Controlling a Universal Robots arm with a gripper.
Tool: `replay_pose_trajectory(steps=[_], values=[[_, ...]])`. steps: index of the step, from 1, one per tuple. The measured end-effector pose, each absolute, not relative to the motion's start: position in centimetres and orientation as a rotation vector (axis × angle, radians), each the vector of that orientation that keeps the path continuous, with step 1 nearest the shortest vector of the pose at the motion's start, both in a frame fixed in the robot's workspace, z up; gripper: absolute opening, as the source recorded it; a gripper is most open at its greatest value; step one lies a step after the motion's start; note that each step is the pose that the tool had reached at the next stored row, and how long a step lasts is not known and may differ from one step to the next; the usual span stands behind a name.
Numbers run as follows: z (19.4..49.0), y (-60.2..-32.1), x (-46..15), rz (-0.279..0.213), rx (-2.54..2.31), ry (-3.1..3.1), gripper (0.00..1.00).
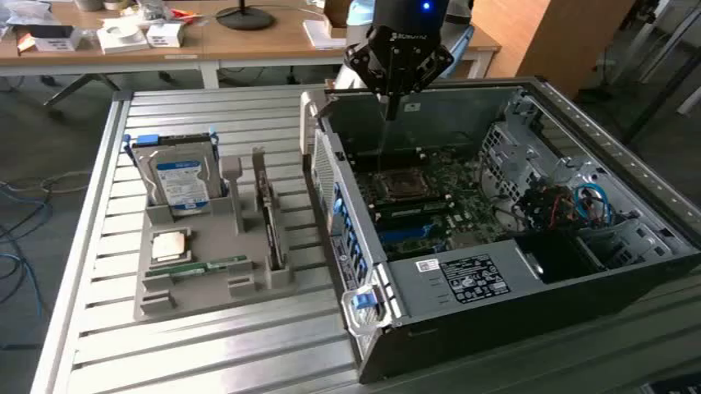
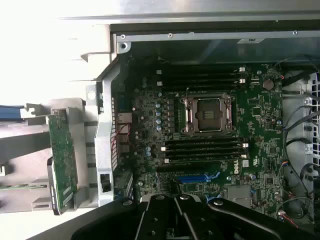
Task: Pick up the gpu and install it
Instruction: 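Reach for the gpu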
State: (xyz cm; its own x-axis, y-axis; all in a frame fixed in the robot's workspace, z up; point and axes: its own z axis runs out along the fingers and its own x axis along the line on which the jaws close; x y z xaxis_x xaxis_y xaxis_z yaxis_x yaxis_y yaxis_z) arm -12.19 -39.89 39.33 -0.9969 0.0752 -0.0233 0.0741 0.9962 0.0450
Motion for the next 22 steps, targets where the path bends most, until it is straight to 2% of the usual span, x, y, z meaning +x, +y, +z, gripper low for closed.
replay_pose_trajectory(steps=[22], values=[[39.3,-39.9,-14.1,0.069,0.117,3.114,0.11]])
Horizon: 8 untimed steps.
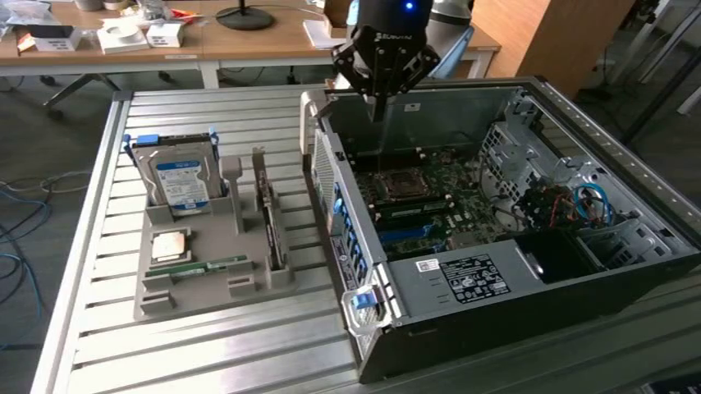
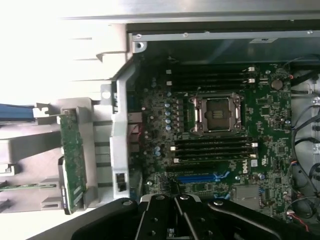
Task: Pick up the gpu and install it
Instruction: 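Reach for the gpu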
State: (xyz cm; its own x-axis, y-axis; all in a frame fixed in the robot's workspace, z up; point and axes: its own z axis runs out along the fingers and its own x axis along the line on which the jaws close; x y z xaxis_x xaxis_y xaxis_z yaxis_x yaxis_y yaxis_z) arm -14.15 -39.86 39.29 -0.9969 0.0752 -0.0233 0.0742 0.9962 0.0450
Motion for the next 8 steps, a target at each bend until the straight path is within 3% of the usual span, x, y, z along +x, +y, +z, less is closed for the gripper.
replay_pose_trajectory(steps=[8], values=[[39.2,-39.8,-16.7,0.069,0.117,3.114,0.11]])
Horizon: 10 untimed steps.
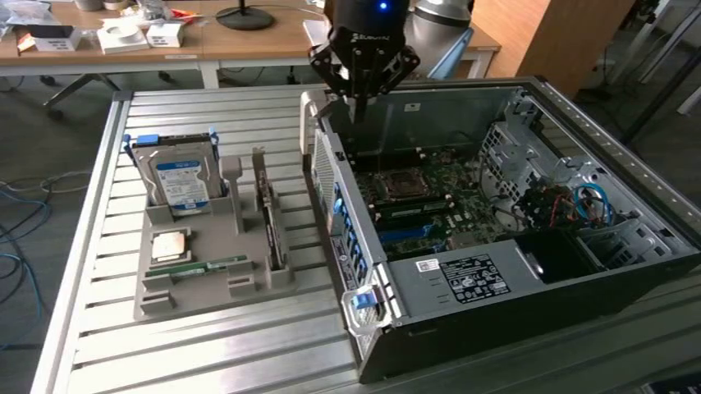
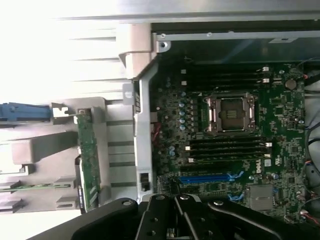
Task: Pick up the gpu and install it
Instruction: 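Reach for the gpu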
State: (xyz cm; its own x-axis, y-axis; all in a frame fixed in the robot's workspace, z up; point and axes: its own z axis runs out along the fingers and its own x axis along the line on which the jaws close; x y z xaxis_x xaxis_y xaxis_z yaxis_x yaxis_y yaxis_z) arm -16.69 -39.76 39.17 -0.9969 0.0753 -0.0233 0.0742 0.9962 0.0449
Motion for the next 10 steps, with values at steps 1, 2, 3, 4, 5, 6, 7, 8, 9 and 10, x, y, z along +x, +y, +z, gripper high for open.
replay_pose_trajectory(steps=[1,2,3,4,5,6,7,8,9,10], values=[[39.2,-39.7,-17.0,0.068,0.116,3.114,0.11],[39.1,-39.7,-17.3,0.068,0.116,3.114,0.11],[39.1,-39.7,-17.6,0.068,0.117,3.114,0.11],[39.1,-39.7,-17.9,0.068,0.117,3.114,0.11],[39.1,-39.6,-18.2,0.068,0.117,3.114,0.11],[39.1,-39.6,-18.5,0.067,0.117,3.114,0.11],[39.0,-39.6,-18.8,0.067,0.116,3.114,0.11],[39.0,-39.5,-19.0,0.066,0.117,3.114,0.11],[39.0,-39.5,-19.3,0.065,0.117,3.114,0.11],[39.0,-39.4,-19.6,0.065,0.117,3.114,0.11]])
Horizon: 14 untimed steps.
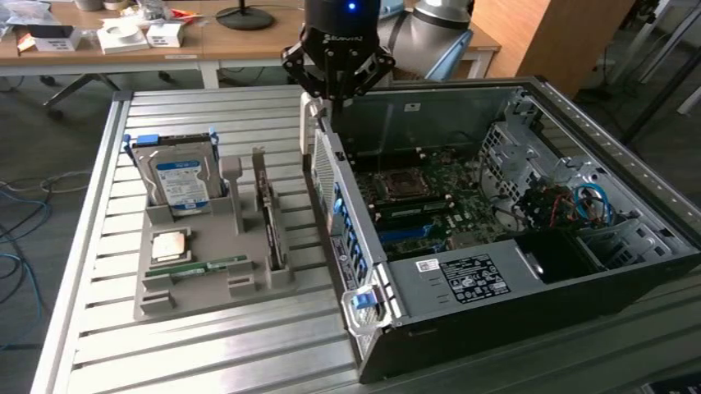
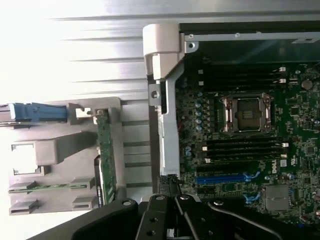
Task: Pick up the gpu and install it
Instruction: 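Reach for the gpu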
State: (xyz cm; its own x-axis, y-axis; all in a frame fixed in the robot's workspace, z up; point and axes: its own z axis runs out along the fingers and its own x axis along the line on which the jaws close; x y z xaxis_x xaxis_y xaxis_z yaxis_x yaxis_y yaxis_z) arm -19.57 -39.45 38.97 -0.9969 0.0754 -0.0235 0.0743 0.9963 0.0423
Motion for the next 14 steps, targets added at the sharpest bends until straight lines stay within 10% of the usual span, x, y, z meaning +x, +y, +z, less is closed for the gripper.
replay_pose_trajectory(steps=[14], values=[[38.7,-38.7,-24.1,0.057,0.118,3.114,0.11]])
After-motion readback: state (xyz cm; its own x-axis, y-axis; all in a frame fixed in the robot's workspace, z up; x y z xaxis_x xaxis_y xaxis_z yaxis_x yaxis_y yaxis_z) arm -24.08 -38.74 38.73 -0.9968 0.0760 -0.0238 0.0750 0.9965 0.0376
